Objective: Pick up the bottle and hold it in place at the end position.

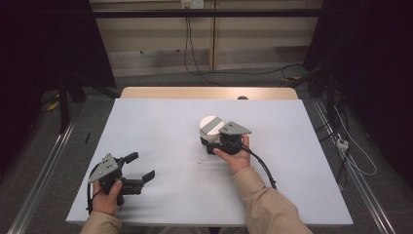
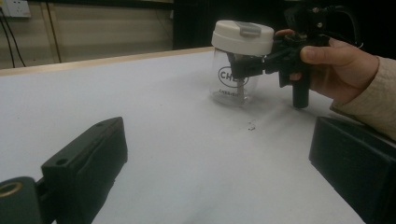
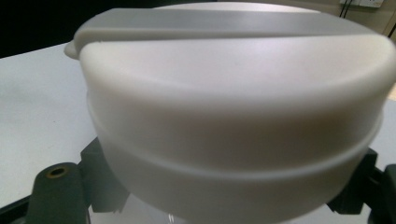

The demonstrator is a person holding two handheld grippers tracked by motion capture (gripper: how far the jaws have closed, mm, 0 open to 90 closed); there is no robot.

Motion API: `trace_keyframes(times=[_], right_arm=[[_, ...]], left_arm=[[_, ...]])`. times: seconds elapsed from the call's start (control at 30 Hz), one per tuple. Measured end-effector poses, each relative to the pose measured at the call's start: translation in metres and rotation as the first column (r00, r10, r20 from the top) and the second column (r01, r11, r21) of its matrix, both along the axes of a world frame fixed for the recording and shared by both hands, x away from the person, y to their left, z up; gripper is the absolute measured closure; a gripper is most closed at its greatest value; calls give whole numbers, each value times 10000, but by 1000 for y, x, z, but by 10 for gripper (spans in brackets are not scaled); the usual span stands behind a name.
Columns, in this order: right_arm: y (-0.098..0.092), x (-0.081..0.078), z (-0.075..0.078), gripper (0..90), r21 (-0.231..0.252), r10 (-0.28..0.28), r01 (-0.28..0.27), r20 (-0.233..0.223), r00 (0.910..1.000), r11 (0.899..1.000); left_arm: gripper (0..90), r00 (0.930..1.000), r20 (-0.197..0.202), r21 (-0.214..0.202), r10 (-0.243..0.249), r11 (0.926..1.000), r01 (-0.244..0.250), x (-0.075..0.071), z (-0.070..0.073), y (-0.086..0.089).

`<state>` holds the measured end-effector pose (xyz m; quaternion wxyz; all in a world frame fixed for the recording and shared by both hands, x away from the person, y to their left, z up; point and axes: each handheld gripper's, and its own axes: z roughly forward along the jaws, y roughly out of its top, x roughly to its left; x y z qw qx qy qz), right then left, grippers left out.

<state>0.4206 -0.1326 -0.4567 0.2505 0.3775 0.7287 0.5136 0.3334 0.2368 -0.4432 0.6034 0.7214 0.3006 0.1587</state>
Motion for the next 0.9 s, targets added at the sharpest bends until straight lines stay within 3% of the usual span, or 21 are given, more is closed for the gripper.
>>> trace_keyframes(times=[0.53,0.9], right_arm=[[-1,0,-1,186,57,-17,17,-24,10000,10000],[0,0,-1,187,33,-55,56,-116,9999,10000]], left_arm=[[32,10000,-35,-93,-42,9999,42,10,9,-22],[32,9992,-94,-169,-393,9991,392,20,13,-39]])
